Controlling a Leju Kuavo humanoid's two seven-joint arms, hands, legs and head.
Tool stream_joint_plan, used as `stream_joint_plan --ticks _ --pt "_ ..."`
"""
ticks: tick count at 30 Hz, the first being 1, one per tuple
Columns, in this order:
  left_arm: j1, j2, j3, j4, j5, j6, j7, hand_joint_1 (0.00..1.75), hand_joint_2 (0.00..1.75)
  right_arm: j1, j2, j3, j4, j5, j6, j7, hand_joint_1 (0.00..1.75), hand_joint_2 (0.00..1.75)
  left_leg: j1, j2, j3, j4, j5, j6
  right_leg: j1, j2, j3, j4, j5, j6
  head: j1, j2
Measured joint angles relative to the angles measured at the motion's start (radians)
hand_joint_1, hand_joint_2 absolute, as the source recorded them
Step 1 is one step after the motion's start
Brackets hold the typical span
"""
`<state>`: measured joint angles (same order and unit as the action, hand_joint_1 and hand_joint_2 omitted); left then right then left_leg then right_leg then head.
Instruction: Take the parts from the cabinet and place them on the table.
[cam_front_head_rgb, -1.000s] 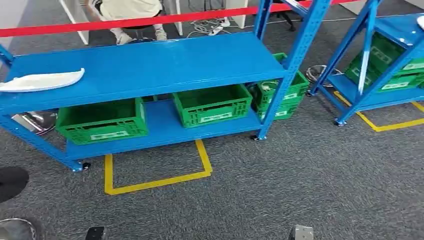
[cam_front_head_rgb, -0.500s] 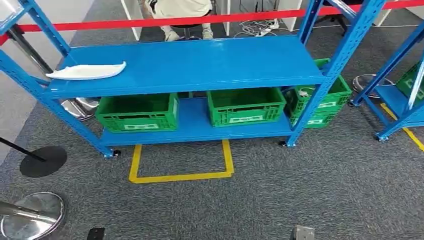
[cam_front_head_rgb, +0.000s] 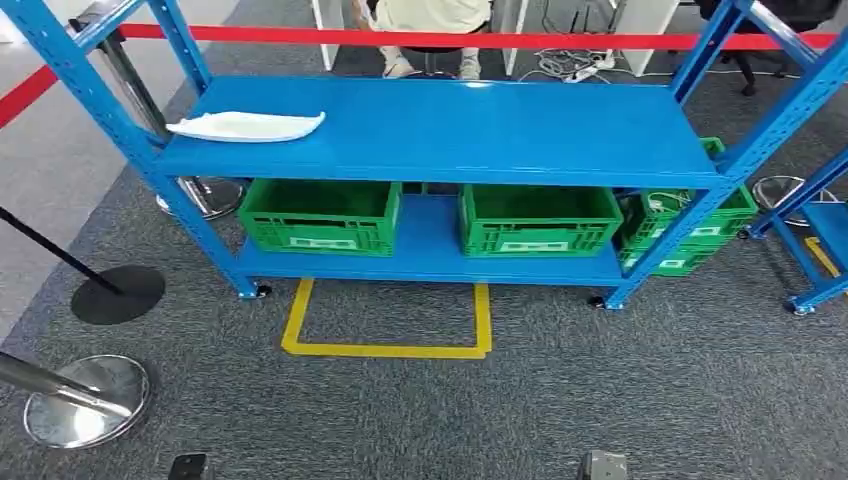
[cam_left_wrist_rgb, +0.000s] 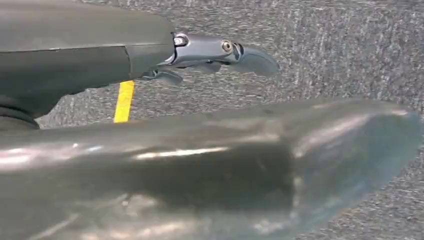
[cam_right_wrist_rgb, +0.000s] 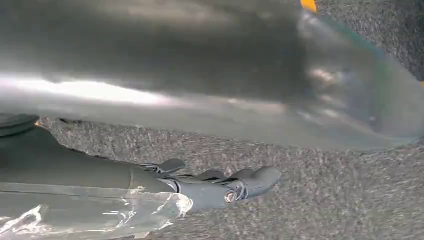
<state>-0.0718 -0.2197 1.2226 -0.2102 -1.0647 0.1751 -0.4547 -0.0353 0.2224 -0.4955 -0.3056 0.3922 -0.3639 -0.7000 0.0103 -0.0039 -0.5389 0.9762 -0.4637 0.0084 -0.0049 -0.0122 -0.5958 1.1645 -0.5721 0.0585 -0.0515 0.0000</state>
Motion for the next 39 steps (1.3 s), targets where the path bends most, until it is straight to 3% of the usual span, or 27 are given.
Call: stream_joint_plan --ticks 2,3,5,7,8,9,10,12,13,15,17,18,19,20,23,24,25,27,29,30,32,34,35,36,37,38,39 --pt "0.001 0.0 0.0 0.0 0.0 0.0 0.0 0.0 0.0 0.004 0.0 0.0 0.0 -0.002 -0.003 0.0 0.0 0.0 -0.003 -0.006 0.005 0.001 -0.006 0.004 0.0 0.007 -0.088 0.141 -0.045 0.003 0.002 0.0" --pt "0.002 0.0 0.001 0.0 0.0 0.0 0.0 0.0 0.0 0.006 0.0 0.0 0.0 -0.003 -0.004 0.0 0.0 0.0 -0.003 -0.01 0.012 0.001 -0.012 0.004 0.0 0.007 -0.11 0.155 -0.032 0.003 0.001 0.0" --pt "0.003 0.0 0.001 0.0 0.0 0.0 -0.001 0.0 0.0 0.006 0.0 0.0 0.0 -0.003 -0.004 0.0 0.0 0.0 -0.003 -0.018 0.032 0.001 -0.025 0.001 0.0 0.007 -0.085 0.059 0.051 0.001 0.003 0.0" --pt "0.003 -0.001 0.001 0.0 0.0 0.0 -0.001 0.0 0.0 0.007 0.0 0.0 0.0 -0.003 -0.004 0.0 0.0 0.0 -0.002 -0.023 0.053 0.001 -0.042 -0.007 -0.001 0.012 -0.025 -0.11 0.161 -0.005 0.005 0.0" --pt "0.002 0.0 0.001 0.0 0.0 0.0 -0.001 0.0 0.0 0.006 0.001 0.0 0.001 -0.004 -0.004 0.001 0.0 0.0 -0.004 -0.023 0.058 0.003 -0.049 -0.013 0.001 0.019 -0.025 -0.122 0.133 -0.009 0.008 0.0" --pt "0.0 0.0 0.001 0.0 0.0 0.0 -0.001 0.0 0.0 0.002 0.002 0.0 0.001 -0.004 -0.005 0.0 0.0 0.0 -0.004 -0.026 0.051 0.003 -0.052 -0.02 0.005 0.018 -0.015 -0.131 0.113 -0.023 0.011 0.0" --pt "0.002 0.0 0.001 0.0 0.0 0.0 -0.002 0.0 0.0 0.004 0.002 0.0 0.001 -0.004 -0.005 0.0 0.0 0.0 -0.002 -0.025 0.052 0.0 -0.054 -0.027 0.006 0.018 -0.015 -0.133 0.131 -0.031 0.007 0.0" --pt "0.001 -0.001 0.001 0.0 0.0 0.0 -0.002 0.0 0.0 0.006 0.002 -0.001 0.001 -0.005 -0.006 0.0 0.0 0.0 -0.002 -0.025 0.065 0.003 -0.053 -0.037 0.004 0.018 0.0 -0.138 0.125 -0.044 0.008 0.0" --pt "0.0 -0.001 0.002 0.0 0.0 0.0 -0.002 0.0 0.0 0.006 0.004 -0.002 0.0 -0.005 -0.006 0.0 0.0 0.0 -0.001 -0.02 0.055 0.027 -0.051 -0.04 0.001 0.016 0.01 -0.144 0.123 -0.048 0.008 0.0" --pt "-0.006 0.0 0.001 0.0 0.0 0.0 -0.003 0.0 0.0 0.003 0.004 -0.002 0.0 -0.004 -0.007 0.0 0.0 0.0 -0.002 -0.012 -0.035 0.173 -0.064 -0.051 -0.001 0.012 0.024 -0.147 0.113 -0.058 -0.001 0.0" --pt "-0.002 0.0 0.001 0.0 0.0 0.0 -0.003 0.0 0.0 0.004 0.004 -0.002 0.0 -0.004 -0.007 0.0 0.0 0.0 -0.001 -0.011 -0.128 0.293 -0.13 -0.056 -0.001 0.011 0.038 -0.147 0.096 -0.061 -0.002 0.0" --pt "0.001 0.0 0.002 0.0 0.0 -0.001 -0.003 0.0 0.0 0.006 0.004 -0.002 0.0 -0.004 -0.007 0.0 0.0 0.0 -0.001 -0.011 -0.158 0.314 -0.148 -0.056 -0.001 0.012 0.049 -0.147 0.087 -0.061 -0.002 0.0" --pt "0.003 0.0 0.002 0.0 0.0 0.0 -0.003 0.0 0.0 0.007 0.004 -0.003 0.0 -0.004 -0.007 0.0 0.0 0.0 -0.001 -0.01 -0.169 0.298 -0.137 -0.056 -0.001 0.012 0.063 -0.147 0.077 -0.06 -0.003 0.0" --pt "0.004 0.0 0.002 0.0 0.0 -0.001 -0.003 0.0 0.0 0.007 0.005 -0.004 0.0 -0.004 -0.007 0.0 0.0 0.0 -0.001 -0.01 -0.162 0.251 -0.101 -0.054 -0.002 0.013 0.078 -0.148 0.066 -0.058 -0.003 0.0" --pt "0.006 0.0 0.002 0.0 0.0 0.0 -0.003 0.0 0.0 0.006 0.006 -0.005 0.001 -0.004 -0.007 0.0 0.0 0.0 -0.002 0.01 -0.115 0.055 0.08 -0.046 0.001 0.011 0.108 -0.149 0.03 -0.044 -0.005 0.0" --pt "0.002 0.0 0.003 0.0 0.0 -0.001 -0.003 0.0 0.0 0.005 0.006 -0.006 0.0 -0.004 -0.007 0.0 0.0 0.0 -0.002 0.017 -0.115 0.041 0.058 -0.042 0.006 0.012 0.113 -0.146 0.016 -0.038 -0.011 0.0" --pt "0.002 0.0 0.003 0.0 0.0 -0.001 -0.003 0.0 0.0 0.004 0.006 -0.006 0.0 -0.004 -0.007 0.0 0.0 0.0 -0.004 0.011 -0.107 0.037 0.056 -0.037 0.007 0.01 0.126 -0.162 0.002 -0.031 -0.002 0.0" --pt "0.002 0.0 0.005 0.0 0.0 -0.001 -0.004 0.0 0.0 0.003 0.006 -0.007 -0.001 -0.007 -0.007 0.0 0.0 0.0 -0.001 0.003 -0.092 0.029 0.047 -0.02 0.006 0.006 0.163 -0.167 0.01 -0.018 -0.001 0.0" --pt "0.005 0.0 0.008 0.0 0.001 -0.001 -0.005 0.0 0.0 -0.001 0.006 -0.007 -0.001 -0.009 -0.006 -0.001 0.0 0.0 0.001 -0.001 -0.067 0.027 0.043 -0.007 0.003 0.008 0.137 -0.107 0.004 -0.011 0.003 0.0" --pt "0.003 0.0 0.01 0.0 0.001 -0.001 -0.005 0.0 0.0 -0.002 0.006 -0.007 -0.001 -0.01 -0.005 -0.001 0.0 0.0 0.0 -0.001 -0.06 0.027 0.035 -0.002 0.003 0.008 0.091 -0.033 -0.005 -0.008 0.007 0.0" --pt "0.003 0.0 0.011 0.0 0.001 -0.001 -0.005 0.0 0.0 0.004 0.006 -0.007 -0.001 -0.011 -0.005 -0.001 0.0 0.0 -0.002 -0.005 -0.039 0.027 0.013 0.002 0.004 0.009 -0.018 0.109 -0.069 -0.004 0.009 0.0" --pt "0.006 0.0 0.011 0.0 0.001 -0.001 -0.005 0.0 0.0 0.008 0.006 -0.008 -0.001 -0.012 -0.005 0.0 0.0 0.0 -0.003 -0.009 -0.009 0.027 -0.012 0.002 0.004 0.009 -0.076 0.129 -0.118 -0.005 0.011 0.0" --pt "0.007 0.0 0.012 0.0 0.002 -0.001 -0.005 0.0 0.0 0.008 0.006 -0.009 -0.001 -0.012 -0.005 0.0 0.0 0.0 -0.003 -0.012 0.01 0.027 -0.027 0.001 0.004 0.009 -0.083 0.092 -0.111 -0.007 0.011 0.0" --pt "0.007 0.0 0.013 0.0 0.002 -0.001 -0.005 0.0 0.0 0.008 0.006 -0.01 -0.001 -0.013 -0.005 0.0 0.0 0.0 -0.003 -0.014 0.031 0.027 -0.041 -0.001 0.004 0.009 -0.078 0.037 -0.076 -0.01 0.012 0.0" --pt "0.007 0.0 0.013 0.0 0.003 0.0 -0.005 0.0 0.0 0.009 0.006 -0.01 -0.001 -0.014 -0.005 0.0 0.0 0.0 -0.003 -0.014 0.053 0.027 -0.056 -0.004 0.004 0.009 -0.072 -0.036 0.009 -0.015 0.013 0.0" --pt "0.009 -0.001 0.014 0.0 0.004 0.002 -0.005 0.0 0.0 0.014 0.006 -0.011 0.002 -0.017 -0.005 0.0 0.0 0.0 -0.003 -0.015 0.06 0.027 -0.066 -0.007 0.005 0.009 -0.075 -0.094 0.128 -0.021 0.018 0.0" --pt "0.007 0.0 0.015 0.0 0.005 0.002 -0.003 0.0 0.0 0.013 0.006 -0.012 0.003 -0.018 -0.005 0.0 0.0 0.0 -0.006 -0.02 0.073 0.037 -0.078 -0.015 0.008 0.009 -0.079 -0.106 0.167 -0.026 0.018 0.0"
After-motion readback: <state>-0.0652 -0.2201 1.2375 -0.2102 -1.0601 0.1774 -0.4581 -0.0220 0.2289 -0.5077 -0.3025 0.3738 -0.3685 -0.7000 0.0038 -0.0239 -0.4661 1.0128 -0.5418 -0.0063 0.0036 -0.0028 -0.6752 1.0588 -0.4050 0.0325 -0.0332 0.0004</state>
